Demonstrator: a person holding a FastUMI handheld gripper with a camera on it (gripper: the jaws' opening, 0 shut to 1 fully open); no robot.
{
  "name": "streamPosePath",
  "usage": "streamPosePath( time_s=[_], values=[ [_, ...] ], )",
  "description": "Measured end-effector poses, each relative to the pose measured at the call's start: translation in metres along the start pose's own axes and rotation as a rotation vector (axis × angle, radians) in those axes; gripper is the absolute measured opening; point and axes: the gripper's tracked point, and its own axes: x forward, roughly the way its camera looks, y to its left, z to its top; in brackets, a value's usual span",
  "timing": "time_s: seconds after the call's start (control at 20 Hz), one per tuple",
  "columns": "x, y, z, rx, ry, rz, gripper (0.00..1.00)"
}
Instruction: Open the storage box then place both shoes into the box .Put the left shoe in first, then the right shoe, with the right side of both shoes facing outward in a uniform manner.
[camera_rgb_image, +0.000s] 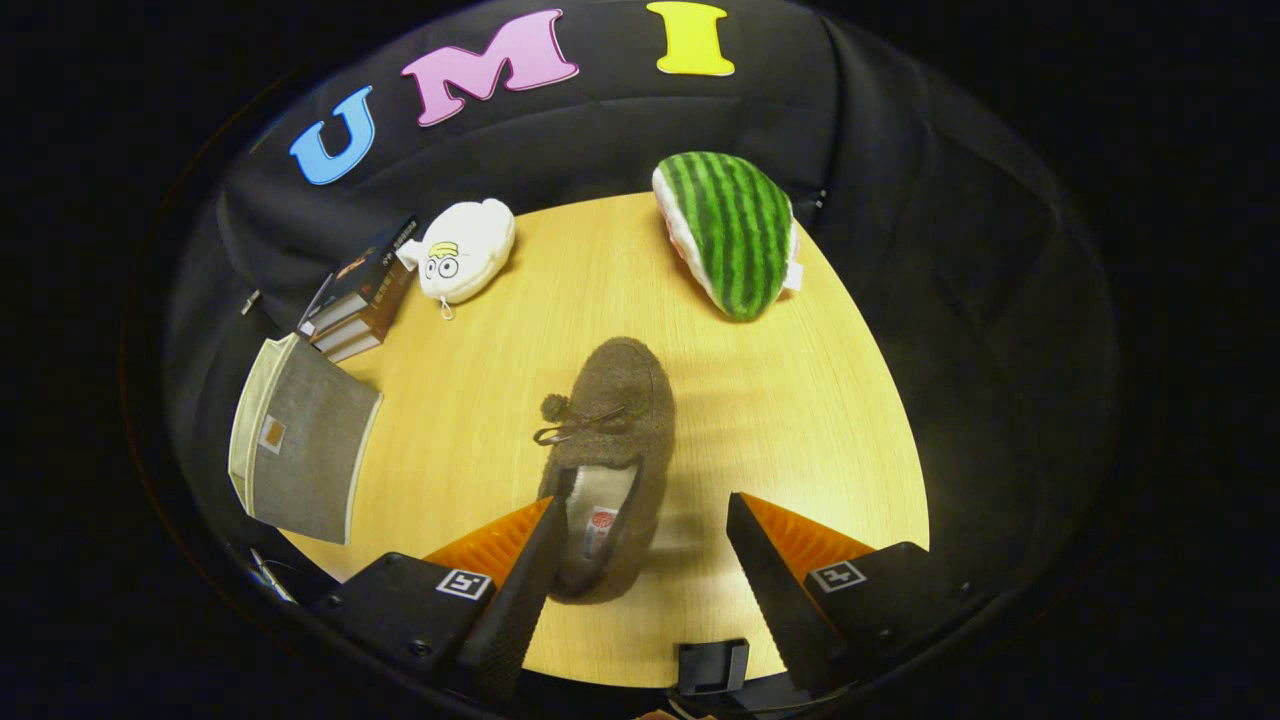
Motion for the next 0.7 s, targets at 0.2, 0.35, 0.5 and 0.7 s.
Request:
streamPosePath(
  time_s=[0.2,0.35,0.5,0.7],
  values=[
    [0.038,-0.006,-0.002,-0.073,0.06,-0.035,0.99],
    [0.058,-0.004,-0.002,-0.095,0.082,-0.035,0.99],
    [0.069,0.001,0.003,-0.076,0.088,-0.013,0.96],
    [0.073,0.008,0.0,-0.061,0.124,0.001,0.46]
  ],
)
